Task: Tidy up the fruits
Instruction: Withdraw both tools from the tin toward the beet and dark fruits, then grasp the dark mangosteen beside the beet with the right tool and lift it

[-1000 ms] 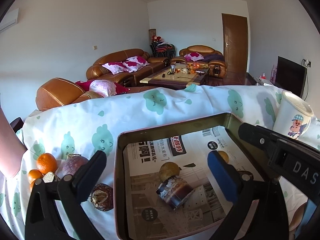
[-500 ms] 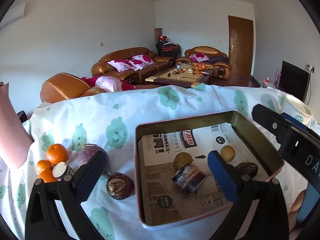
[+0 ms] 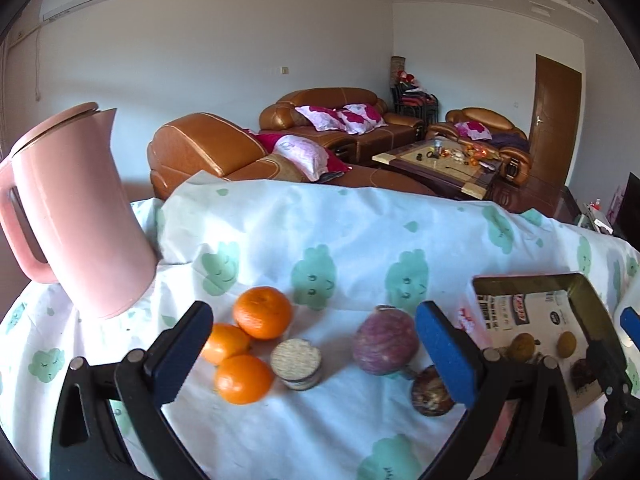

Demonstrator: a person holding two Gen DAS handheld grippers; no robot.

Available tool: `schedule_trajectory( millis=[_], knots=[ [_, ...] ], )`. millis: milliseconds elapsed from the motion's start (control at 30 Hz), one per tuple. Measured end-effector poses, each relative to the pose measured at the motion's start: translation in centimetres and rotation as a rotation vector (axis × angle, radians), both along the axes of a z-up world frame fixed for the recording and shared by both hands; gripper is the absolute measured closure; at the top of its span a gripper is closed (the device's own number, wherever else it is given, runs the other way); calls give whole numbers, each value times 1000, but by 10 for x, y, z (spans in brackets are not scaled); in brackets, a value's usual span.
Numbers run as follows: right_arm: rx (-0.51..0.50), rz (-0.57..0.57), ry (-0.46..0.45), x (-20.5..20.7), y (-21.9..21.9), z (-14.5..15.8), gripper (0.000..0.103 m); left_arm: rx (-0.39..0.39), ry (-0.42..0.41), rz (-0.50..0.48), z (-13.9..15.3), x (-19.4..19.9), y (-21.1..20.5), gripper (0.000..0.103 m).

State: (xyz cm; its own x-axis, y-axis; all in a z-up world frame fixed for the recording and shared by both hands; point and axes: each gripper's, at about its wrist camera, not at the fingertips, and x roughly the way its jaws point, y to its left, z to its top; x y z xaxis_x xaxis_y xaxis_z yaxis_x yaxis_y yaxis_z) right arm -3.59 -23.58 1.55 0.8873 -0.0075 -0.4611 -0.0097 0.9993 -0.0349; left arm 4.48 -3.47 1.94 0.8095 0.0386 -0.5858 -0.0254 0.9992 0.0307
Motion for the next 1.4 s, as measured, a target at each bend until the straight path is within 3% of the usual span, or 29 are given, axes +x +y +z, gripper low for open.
schedule_trajectory(
  millis=[233,300,367,467,633,733,833,967,1100,1267,1400],
  knots=[
    [59,107,33,0,27,1,26,-7,33,62,-4,5,37,0],
    [53,130,42,2,39,2,32,-6,32,71,-3,6,44,0],
    [32,163,60,5,52,2,50,-8,33,68,-2,6,49,0],
    [4,225,112,15,75,-2,53,5,36,61,-2,6,53,0],
    [-193,336,214,35,117,-13,54,67,36,76,-2,6,60,0],
    [-321,383,275,46,135,-19,56,35,45,80,0,7,69,0],
    [-389,415,361,61,144,-29,67,9,45,90,3,7,77,0],
    [-523,440,429,71,152,-43,68,-3,45,110,5,7,86,0],
    [-549,474,492,80,151,-40,68,-30,47,116,5,9,91,0],
    [-695,511,553,82,156,-44,65,-29,53,105,3,10,90,0],
    [-635,514,594,90,148,-37,65,-34,53,107,3,10,89,0]
  ],
)
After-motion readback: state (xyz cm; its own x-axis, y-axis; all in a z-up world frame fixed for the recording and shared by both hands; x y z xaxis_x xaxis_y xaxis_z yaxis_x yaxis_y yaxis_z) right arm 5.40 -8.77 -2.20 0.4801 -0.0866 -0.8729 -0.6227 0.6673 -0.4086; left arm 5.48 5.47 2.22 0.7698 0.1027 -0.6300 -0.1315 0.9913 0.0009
